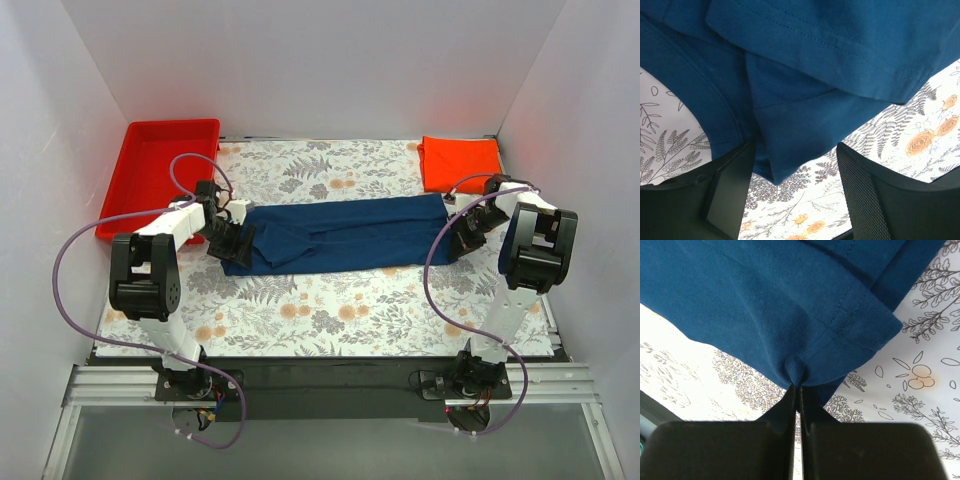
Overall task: Fold and stack the t-shirts
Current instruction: Fold the tshirt
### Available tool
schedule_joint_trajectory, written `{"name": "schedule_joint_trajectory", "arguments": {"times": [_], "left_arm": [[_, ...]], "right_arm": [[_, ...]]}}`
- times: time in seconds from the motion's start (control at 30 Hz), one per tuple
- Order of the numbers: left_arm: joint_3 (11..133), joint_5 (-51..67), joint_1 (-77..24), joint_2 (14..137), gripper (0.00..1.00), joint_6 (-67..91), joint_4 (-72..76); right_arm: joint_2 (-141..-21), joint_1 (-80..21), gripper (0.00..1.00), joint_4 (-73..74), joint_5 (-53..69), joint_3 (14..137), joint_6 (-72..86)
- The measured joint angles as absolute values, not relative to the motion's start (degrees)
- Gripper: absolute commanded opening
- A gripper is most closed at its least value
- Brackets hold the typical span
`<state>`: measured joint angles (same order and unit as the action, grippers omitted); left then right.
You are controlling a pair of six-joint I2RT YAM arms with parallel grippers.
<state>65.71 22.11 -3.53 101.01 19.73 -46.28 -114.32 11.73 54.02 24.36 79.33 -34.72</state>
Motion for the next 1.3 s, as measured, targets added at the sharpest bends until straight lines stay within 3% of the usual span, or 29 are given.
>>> {"name": "schedule_joint_trajectory", "arguments": {"times": [0.13, 0.2, 0.23, 0.33, 0.43, 0.47, 0.9, 0.93, 0.97, 1.0, 1.07, 1.1, 1.3], "left_arm": [[65.71, 21.69, -3.53, 101.06, 0.63, 19.94, -46.09], [65.71, 21.74, -3.53, 101.06, 0.56, 19.97, -46.09], [65.71, 21.87, -3.53, 101.06, 0.46, 19.97, -46.04], [65.71, 22.06, -3.53, 101.03, 0.28, 19.97, -46.22], [65.76, 22.06, -3.49, 101.01, 0.01, 19.64, -46.50], [65.87, 22.09, -3.44, 100.97, 0.00, 19.49, -46.72], [65.63, 21.43, -3.07, 99.59, 0.00, 17.93, -49.69], [64.97, 21.45, -3.07, 99.59, 0.02, 18.02, -49.60], [64.36, 21.45, -3.07, 99.59, 0.14, 18.17, -49.56], [63.79, 21.50, -3.07, 99.59, 0.18, 18.20, -49.60], [63.11, 21.63, -3.05, 99.59, 0.28, 18.24, -49.80], [63.05, 21.69, -2.96, 99.44, 0.34, 18.24, -49.93], [65.17, 23.99, -3.42, 90.17, 0.37, 17.50, -50.48]], "right_arm": [[-114.32, 11.73, 0.01, 54.04, 24.32, 79.33, -34.68], [-114.32, 11.73, 0.01, 54.04, 24.21, 79.33, -34.70], [-114.32, 11.73, 0.01, 54.04, 24.14, 79.33, -34.72], [-114.32, 11.73, 0.01, 54.04, 23.66, 79.33, -34.85], [-114.24, 11.73, 0.01, 54.04, 22.41, 79.33, -35.16], [-114.10, 11.73, 0.01, 54.04, 21.96, 79.33, -35.38], [-110.04, 11.53, 0.01, 53.76, 14.20, 75.50, -40.47], [-110.04, 11.42, 0.06, 53.71, 13.87, 75.11, -40.66], [-110.04, 11.29, 0.15, 53.78, 13.58, 74.94, -40.73], [-110.02, 11.14, 0.30, 53.67, 13.47, 74.72, -40.77], [-109.89, 10.85, 0.40, 53.67, 12.95, 74.13, -41.47], [-109.75, 10.81, 0.50, 53.98, 12.97, 74.02, -41.74], [-104.05, 10.81, 0.50, 55.77, 13.28, 74.17, -42.30]]}}
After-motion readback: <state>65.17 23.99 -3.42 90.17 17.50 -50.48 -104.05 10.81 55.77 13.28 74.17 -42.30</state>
